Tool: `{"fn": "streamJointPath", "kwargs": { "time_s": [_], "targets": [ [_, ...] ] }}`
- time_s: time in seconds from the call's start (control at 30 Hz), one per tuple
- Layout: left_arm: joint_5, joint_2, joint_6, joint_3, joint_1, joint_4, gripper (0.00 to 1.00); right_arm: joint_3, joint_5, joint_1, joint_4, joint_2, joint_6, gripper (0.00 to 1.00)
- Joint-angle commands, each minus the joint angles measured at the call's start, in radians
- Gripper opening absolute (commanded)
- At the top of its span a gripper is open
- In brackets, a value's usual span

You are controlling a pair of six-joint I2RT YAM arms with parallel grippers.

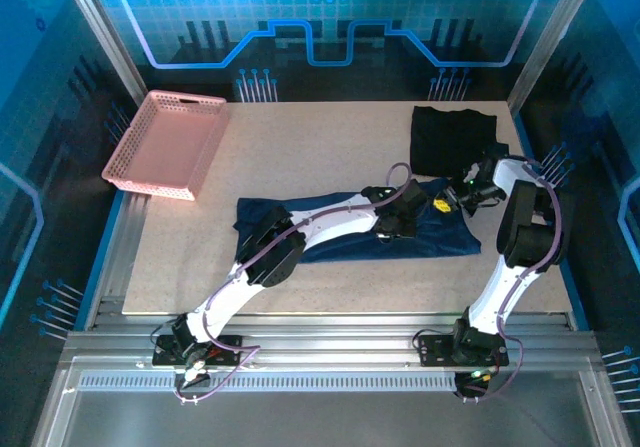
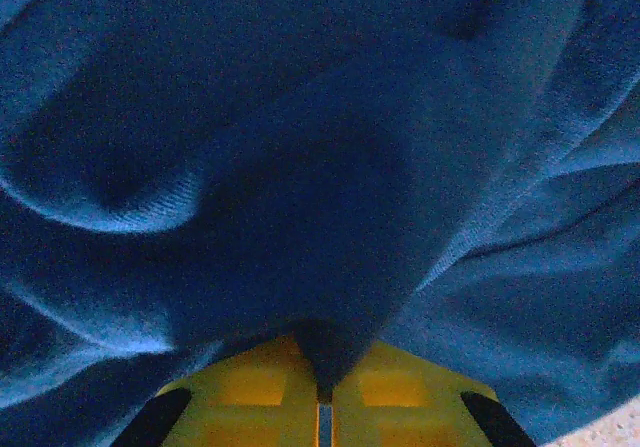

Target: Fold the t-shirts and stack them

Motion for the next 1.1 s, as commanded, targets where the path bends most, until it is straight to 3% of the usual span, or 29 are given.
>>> {"fn": "streamJointPath", "kwargs": {
  "time_s": [0.0,0.63,1.07],
  "targets": [
    [0.000,-0.088,0.047,-0.022,-0.003,0.000,0.10,-0.017,0.007,-0.018,-0.062,-0.060,-0.037,0.00],
    [0.097,-0.298,0.021,-0.371,-0.008,0.107,0.08,-0.227,0.058,-0.028,-0.180,-0.283,-0.067,0.00],
    [0.116,-0.329,0.009,-0.470,-0.018,0.128,0.08,-0.377,0.083,-0.021,-0.196,-0.362,-0.077,0.00]
  ]
}}
